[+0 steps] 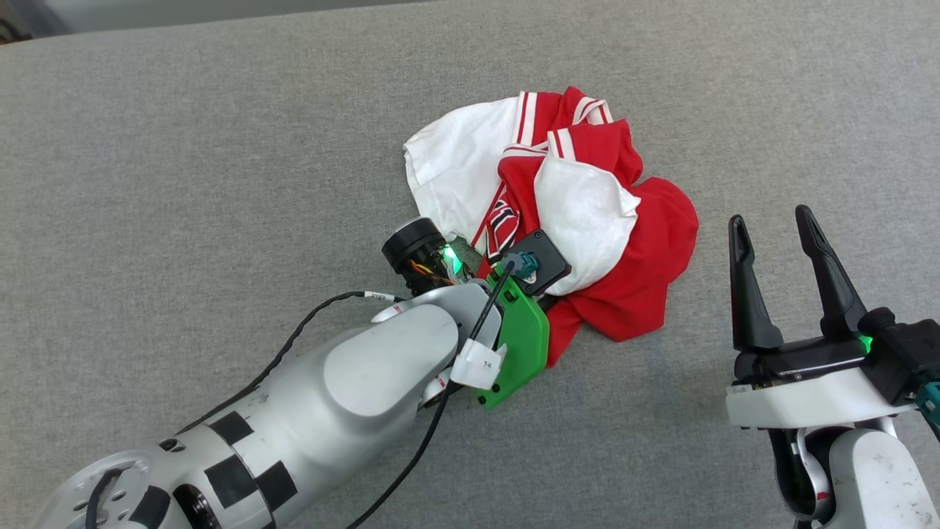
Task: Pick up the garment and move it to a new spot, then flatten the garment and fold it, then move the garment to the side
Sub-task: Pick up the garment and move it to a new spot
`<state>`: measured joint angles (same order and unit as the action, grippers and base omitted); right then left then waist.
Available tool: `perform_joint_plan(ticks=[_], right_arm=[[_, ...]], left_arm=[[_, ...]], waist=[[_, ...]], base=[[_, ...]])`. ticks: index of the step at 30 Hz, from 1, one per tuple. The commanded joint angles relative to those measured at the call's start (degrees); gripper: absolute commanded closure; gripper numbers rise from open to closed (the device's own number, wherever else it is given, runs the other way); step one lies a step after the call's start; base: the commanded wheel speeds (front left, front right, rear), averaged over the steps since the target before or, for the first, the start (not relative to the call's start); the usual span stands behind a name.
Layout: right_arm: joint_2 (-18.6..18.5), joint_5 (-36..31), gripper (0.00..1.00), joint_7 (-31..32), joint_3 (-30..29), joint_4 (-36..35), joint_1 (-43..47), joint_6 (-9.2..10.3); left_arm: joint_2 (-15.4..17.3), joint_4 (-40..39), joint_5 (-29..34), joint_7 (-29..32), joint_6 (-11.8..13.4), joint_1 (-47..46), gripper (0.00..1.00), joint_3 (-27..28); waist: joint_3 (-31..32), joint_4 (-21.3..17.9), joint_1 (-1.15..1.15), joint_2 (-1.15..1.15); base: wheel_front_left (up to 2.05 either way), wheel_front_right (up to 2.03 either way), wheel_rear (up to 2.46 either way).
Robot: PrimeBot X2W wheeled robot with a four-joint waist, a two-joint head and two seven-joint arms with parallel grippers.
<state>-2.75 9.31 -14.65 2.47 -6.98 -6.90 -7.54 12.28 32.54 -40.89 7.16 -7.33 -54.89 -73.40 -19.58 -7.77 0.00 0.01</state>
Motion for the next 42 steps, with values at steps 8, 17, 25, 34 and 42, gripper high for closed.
perform_joint_plan(ticks=[8,17,25,34,42], right_arm=[[-0.12,-0.35,0.0,-0.35,-0.47,1.1,1.56,0.05],[-0.12,-0.87,0.0,-0.35,-1.85,1.97,4.76,0.05],[-0.12,-1.12,0.0,-0.35,-2.28,2.19,6.4,0.05],[-0.12,-1.25,0.0,-0.35,-3.03,2.7,8.39,0.05],[-0.12,-0.23,0.0,-0.35,-3.92,3.16,9.98,0.05]], left_arm=[[-2.77,5.01,1.1,-13.51,0.29,-0.17,0.0,1.49],[-2.99,1.27,2.4,-21.98,7.17,3.07,0.0,8.15],[3.17,-12.27,9.98,-22.14,16.26,12.78,0.0,23.17],[5.83,-20.66,18.5,-22.15,20.48,28.99,0.0,41.4],[4.08,-25.52,23.57,-22.15,18.89,42.11,0.0,55.47]], waist=[[4.25,0.81,0.0,-0.01],[9.13,3.47,0.0,-0.01],[11.6,5.97,0.0,-0.01],[14.16,8.22,0.0,-0.01],[16.38,9.11,0.0,-0.01]], base=[[0.0,0.0,0.0],[0.0,0.0,0.0],[0.0,0.0,0.0],[0.0,0.0,0.0],[0.0,0.0,0.0]])
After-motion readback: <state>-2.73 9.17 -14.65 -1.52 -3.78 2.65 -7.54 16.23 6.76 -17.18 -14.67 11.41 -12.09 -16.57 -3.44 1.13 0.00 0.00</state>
